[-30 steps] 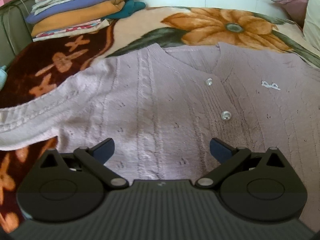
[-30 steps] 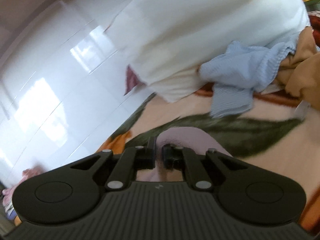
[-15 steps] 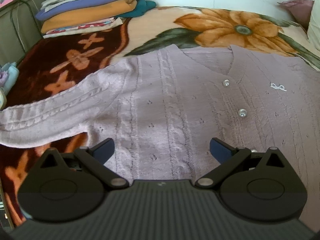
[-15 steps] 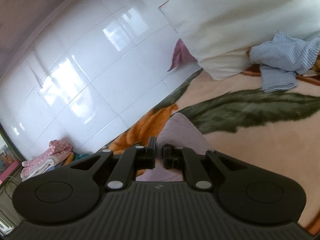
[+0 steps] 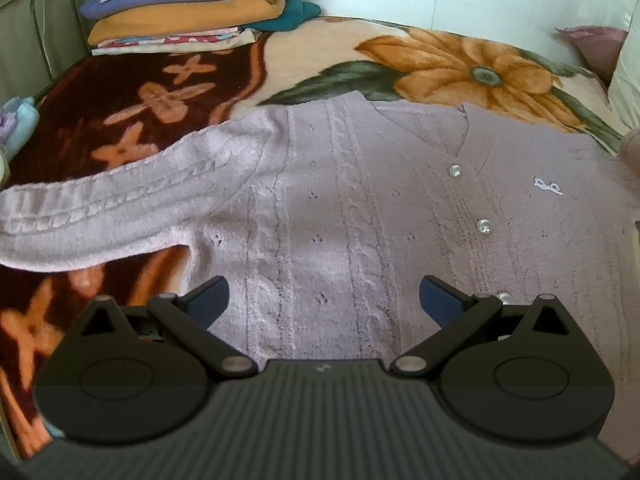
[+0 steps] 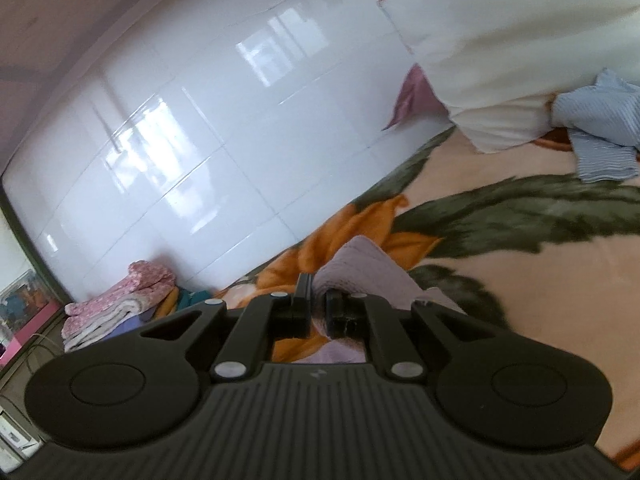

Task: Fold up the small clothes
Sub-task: 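Carry the sleeve cuff with the right tool across the cardigan body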

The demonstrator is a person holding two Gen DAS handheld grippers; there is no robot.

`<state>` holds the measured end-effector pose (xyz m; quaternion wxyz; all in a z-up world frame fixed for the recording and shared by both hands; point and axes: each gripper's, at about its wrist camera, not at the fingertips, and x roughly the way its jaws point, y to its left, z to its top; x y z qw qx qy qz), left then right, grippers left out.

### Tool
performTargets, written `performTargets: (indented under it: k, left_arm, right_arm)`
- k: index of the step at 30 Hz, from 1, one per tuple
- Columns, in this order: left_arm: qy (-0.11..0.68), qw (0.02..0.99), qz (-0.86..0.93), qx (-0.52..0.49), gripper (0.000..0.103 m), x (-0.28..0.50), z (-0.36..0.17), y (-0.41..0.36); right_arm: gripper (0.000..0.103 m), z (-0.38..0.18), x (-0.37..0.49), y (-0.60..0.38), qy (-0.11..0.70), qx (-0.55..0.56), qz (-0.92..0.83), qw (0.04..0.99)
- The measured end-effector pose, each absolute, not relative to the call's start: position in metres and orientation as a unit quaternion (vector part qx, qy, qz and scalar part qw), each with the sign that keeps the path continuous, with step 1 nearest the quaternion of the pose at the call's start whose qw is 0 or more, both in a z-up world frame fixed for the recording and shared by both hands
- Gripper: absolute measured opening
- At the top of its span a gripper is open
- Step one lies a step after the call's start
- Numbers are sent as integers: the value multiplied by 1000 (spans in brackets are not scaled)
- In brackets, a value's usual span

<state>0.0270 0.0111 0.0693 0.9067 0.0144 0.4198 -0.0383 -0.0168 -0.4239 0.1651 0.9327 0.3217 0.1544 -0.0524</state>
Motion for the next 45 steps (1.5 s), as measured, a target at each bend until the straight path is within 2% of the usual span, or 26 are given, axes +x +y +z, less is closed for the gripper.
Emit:
performTargets:
  k: [25,36,45]
  left_arm:
    - [415,909,-1,-37,103,35,67,76]
    - [419,906,13,-48,103,39,59,96]
    - [422,905,13,-51,103,39,53,100]
  right_arm:
    - [7,183,64,-243,196,300,67,931]
    - [7,121,85,-156,286,283,128,906]
    - [7,63,94,-121,366,261,138,883]
